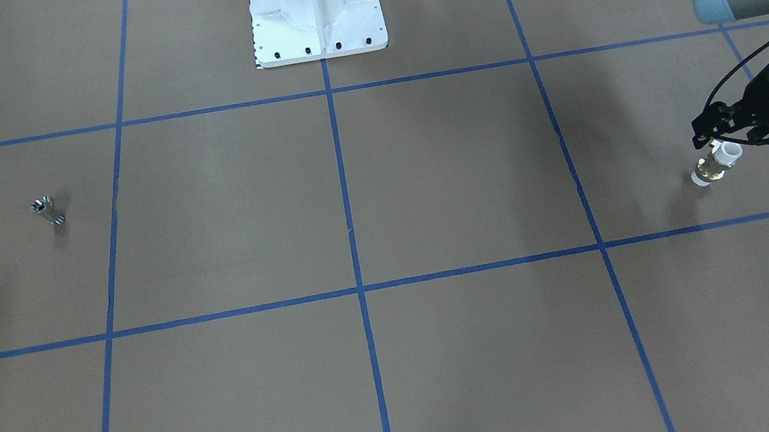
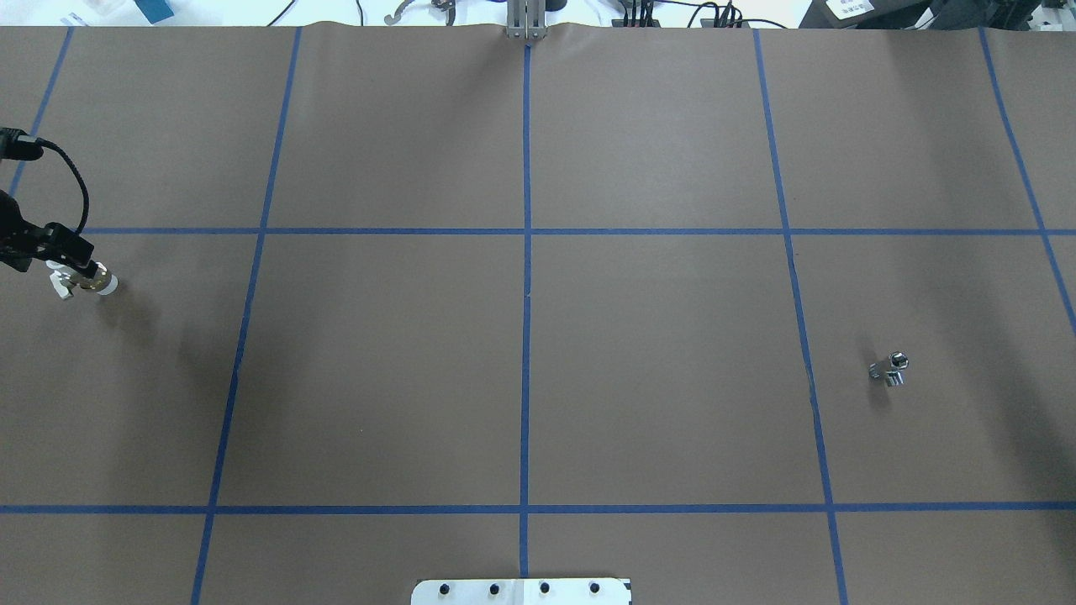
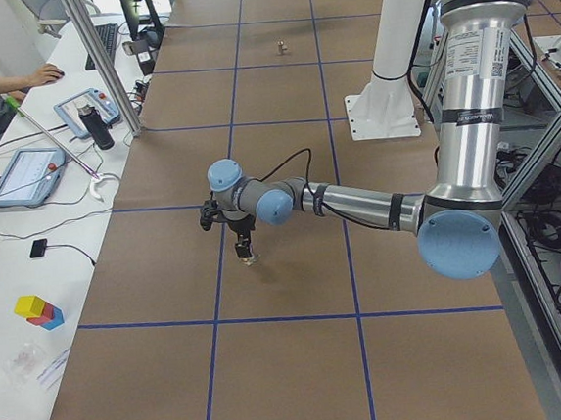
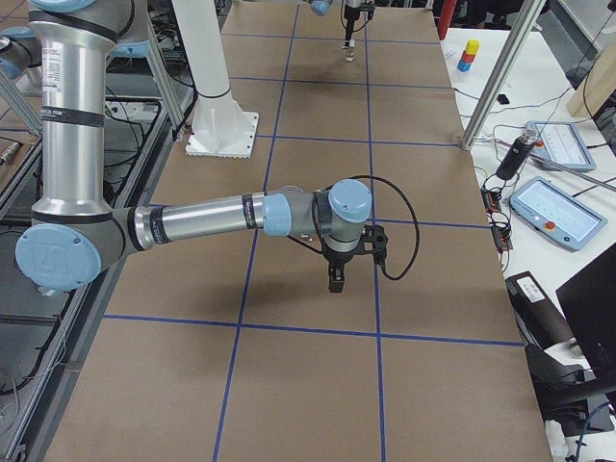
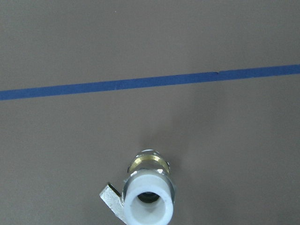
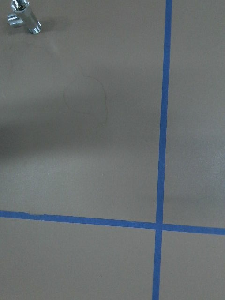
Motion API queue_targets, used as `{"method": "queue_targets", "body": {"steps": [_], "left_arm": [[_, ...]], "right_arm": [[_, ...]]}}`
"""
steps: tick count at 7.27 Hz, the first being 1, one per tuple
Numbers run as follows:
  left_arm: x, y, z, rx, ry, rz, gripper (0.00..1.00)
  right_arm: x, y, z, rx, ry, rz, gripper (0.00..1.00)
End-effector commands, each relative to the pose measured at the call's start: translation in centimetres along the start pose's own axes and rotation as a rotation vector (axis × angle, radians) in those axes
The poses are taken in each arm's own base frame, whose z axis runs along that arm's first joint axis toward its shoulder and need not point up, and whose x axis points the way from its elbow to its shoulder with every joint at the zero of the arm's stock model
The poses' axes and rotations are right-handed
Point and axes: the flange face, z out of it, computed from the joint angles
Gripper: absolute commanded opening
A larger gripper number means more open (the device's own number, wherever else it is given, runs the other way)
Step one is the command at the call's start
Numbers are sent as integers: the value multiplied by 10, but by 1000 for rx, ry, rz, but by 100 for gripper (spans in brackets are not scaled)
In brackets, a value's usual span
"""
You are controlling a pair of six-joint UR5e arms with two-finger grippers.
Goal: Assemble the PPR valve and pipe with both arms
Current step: 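Lower the left gripper down onto the white PPR valve, then close the left gripper around the white valve body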
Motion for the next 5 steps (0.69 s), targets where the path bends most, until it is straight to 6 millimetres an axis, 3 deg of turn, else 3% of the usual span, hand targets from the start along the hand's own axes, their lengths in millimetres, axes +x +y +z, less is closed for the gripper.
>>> {"method": "queue_targets", "body": {"steps": [1,3,5], "left_arm": [[-3,-1,4,3,2,4,89],[-3,-2,4,3,2,4,68],[1,-5,2,7,4,8,68]], "right_arm": [[-1,0,0,-1,0,-2,100],[-1,0,0,0,0,-3,100],[-1,0,0,-1,0,-2,100]]}}
